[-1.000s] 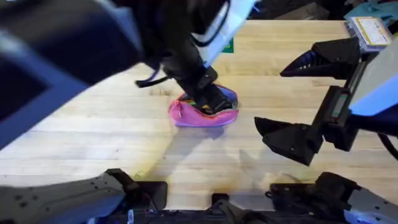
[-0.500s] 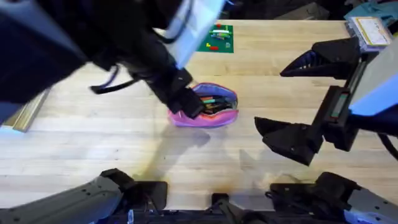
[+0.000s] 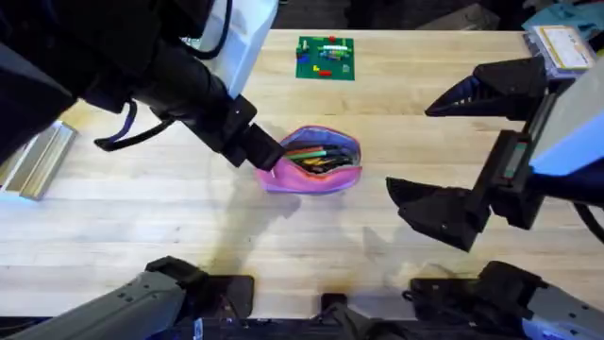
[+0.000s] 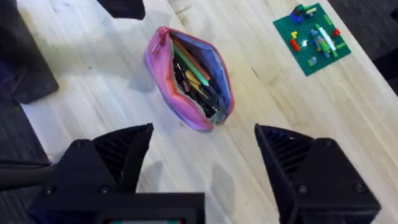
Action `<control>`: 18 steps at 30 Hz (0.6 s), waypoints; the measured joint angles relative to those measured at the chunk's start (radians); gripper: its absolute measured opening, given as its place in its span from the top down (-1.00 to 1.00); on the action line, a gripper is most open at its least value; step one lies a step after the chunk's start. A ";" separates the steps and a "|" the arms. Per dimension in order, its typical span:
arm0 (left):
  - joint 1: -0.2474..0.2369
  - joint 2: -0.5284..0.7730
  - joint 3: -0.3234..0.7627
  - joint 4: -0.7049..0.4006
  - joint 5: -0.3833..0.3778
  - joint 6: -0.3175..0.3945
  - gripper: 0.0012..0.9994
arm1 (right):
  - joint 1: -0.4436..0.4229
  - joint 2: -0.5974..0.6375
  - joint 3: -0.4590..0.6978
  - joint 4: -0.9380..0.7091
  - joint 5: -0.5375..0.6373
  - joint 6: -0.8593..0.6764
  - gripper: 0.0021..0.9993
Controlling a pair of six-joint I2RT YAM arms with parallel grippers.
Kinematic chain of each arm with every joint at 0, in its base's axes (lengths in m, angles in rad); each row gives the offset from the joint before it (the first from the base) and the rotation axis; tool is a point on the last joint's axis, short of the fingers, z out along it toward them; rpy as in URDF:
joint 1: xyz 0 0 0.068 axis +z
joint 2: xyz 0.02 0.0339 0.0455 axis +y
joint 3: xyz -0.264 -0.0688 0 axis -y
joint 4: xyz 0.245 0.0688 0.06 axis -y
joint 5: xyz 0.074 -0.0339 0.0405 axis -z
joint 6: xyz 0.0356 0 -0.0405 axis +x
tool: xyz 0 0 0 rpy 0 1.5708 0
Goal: Unzip the bag, pick up the pens from the table one at a time and place them inside, then zip the bag closed.
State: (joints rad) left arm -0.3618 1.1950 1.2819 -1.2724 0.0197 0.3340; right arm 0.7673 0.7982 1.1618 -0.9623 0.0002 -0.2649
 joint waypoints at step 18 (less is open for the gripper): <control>0.188 -0.018 -0.038 -0.022 0.128 0.427 -0.99 | 0.000 0.000 0.000 0.000 0.000 0.000 -1.00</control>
State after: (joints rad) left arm -0.1736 1.1767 1.2437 -1.2944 0.1477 0.7607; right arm 0.7673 0.7984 1.1618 -0.9623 0.0002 -0.2649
